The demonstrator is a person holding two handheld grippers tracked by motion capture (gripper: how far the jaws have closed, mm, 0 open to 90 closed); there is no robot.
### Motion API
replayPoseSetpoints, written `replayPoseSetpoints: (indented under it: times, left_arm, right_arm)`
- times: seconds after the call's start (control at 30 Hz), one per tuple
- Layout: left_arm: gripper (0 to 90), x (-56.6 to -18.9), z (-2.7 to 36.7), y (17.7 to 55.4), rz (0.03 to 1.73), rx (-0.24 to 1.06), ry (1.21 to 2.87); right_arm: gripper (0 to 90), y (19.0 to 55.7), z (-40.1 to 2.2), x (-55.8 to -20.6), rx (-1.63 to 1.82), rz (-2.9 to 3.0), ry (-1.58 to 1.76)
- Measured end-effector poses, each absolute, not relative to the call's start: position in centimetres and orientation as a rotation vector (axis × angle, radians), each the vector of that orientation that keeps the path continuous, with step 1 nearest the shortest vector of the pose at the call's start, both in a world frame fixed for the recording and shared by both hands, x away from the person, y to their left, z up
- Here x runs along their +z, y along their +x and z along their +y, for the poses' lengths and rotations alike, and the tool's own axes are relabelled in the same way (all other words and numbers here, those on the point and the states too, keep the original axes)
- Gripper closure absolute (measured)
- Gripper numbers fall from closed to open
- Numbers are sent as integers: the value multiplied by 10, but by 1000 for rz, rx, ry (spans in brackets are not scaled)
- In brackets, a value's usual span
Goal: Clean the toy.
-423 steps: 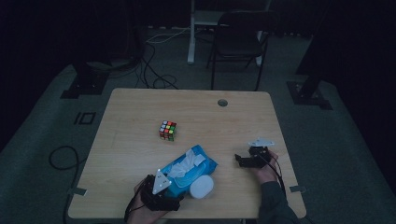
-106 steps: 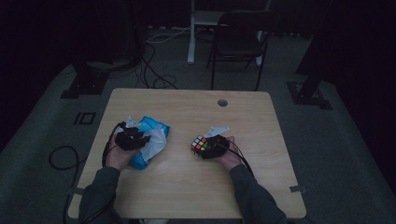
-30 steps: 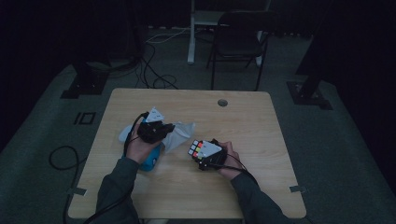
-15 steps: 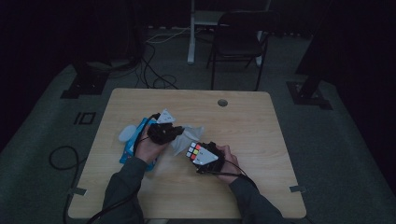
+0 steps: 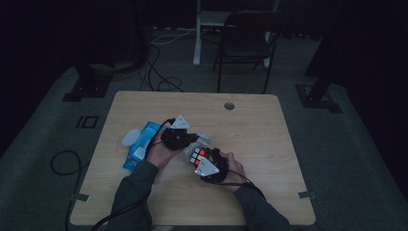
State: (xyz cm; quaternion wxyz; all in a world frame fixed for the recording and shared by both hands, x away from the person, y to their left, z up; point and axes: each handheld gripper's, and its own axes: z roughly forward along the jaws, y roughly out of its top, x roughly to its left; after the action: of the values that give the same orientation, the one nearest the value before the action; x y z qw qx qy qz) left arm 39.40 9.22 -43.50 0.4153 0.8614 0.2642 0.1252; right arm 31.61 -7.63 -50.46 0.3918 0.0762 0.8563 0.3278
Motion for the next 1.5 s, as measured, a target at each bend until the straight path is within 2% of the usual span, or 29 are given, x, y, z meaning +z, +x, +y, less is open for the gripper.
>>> replayPoseSetpoints:
  times: [0.3,1.03,1.5]
  left_arm:
    - [871,-432,68,392,584,251,2193]
    - [868,-408,72,389,581,268,2025]
    - [860,-441,73,403,659,169,2127]
  right_arm:
    - [339,314,-76,-505,794,2150,166]
    - [339,312,-65,-514,773,2174,123]
    - [339,312,-74,-508,755,2138,127]
